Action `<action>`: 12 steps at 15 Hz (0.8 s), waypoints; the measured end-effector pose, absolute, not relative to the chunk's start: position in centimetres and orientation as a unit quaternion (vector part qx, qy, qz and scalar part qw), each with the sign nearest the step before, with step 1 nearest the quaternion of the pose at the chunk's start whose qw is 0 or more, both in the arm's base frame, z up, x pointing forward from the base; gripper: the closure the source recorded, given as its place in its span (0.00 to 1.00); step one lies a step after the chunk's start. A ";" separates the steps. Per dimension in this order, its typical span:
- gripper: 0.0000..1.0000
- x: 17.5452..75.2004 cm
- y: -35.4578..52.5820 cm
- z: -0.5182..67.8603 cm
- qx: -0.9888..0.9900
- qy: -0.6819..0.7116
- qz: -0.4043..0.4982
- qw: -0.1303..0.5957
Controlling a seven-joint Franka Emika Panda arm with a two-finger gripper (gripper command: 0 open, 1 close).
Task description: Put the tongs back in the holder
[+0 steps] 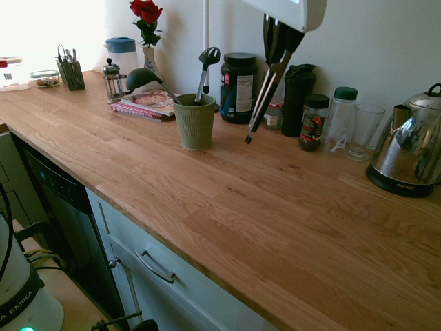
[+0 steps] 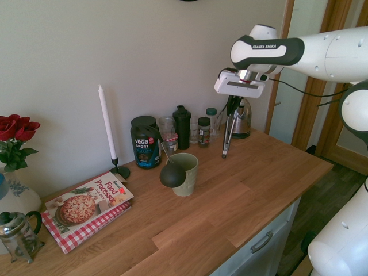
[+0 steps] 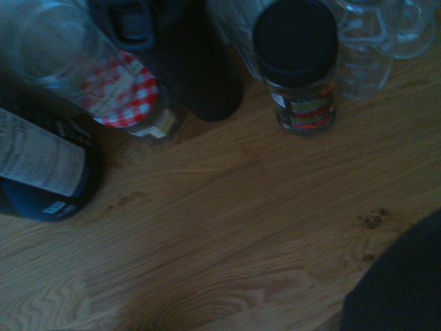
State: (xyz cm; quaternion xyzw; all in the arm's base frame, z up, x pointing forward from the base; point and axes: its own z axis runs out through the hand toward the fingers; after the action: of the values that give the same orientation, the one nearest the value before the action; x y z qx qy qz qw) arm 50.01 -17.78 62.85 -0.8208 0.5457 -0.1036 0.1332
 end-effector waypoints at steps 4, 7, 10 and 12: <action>1.00 49.5 -10.8 70.7 -0.851 0.486 -0.145 0.134; 1.00 49.5 -4.4 73.5 -0.891 0.407 -0.157 0.126; 1.00 51.3 -0.3 71.7 -0.917 0.354 -0.151 0.105; 1.00 53.1 1.3 69.8 -0.925 0.336 -0.147 0.095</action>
State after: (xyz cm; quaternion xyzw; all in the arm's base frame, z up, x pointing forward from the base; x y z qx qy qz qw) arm 53.07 1.32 69.85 -0.9254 0.3360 -0.1473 0.0947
